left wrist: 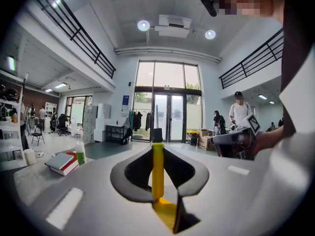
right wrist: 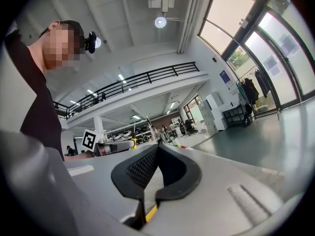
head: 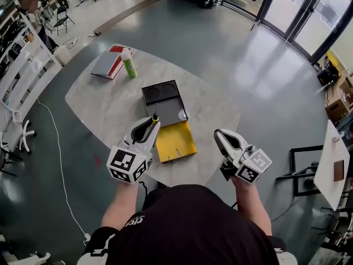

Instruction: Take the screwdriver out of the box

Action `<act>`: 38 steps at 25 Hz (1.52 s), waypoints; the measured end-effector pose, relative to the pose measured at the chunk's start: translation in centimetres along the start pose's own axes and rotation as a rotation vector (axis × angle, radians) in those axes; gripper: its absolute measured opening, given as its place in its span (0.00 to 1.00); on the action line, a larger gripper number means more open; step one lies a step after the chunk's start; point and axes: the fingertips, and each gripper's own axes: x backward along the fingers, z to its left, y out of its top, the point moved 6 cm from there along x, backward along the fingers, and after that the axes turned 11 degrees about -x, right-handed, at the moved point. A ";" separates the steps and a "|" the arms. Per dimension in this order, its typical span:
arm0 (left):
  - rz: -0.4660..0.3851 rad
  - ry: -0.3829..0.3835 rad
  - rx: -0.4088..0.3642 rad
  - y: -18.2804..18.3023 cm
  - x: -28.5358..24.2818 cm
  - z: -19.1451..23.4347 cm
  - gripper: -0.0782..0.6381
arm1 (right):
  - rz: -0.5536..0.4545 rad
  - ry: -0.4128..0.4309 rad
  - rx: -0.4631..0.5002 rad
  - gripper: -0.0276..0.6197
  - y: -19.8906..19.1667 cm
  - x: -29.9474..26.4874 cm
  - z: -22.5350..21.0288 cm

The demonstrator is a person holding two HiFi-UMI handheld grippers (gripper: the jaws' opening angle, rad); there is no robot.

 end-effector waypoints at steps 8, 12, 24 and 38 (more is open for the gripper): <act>0.014 0.019 -0.011 -0.7 -0.9 0.4 0.20 | -0.029 0.012 0.005 0.06 0.3 0.8 -1.4; 0.020 0.039 -0.003 -1.0 -1.3 0.8 0.20 | -0.036 -0.016 0.001 0.06 0.5 1.3 -2.6; 0.050 0.045 0.019 -2.1 -1.3 0.0 0.20 | -0.027 -0.050 -0.003 0.06 -0.4 2.1 -3.4; 0.056 0.053 0.016 -2.3 -0.2 0.2 0.20 | -0.054 -0.061 -0.011 0.06 -0.2 2.2 -4.0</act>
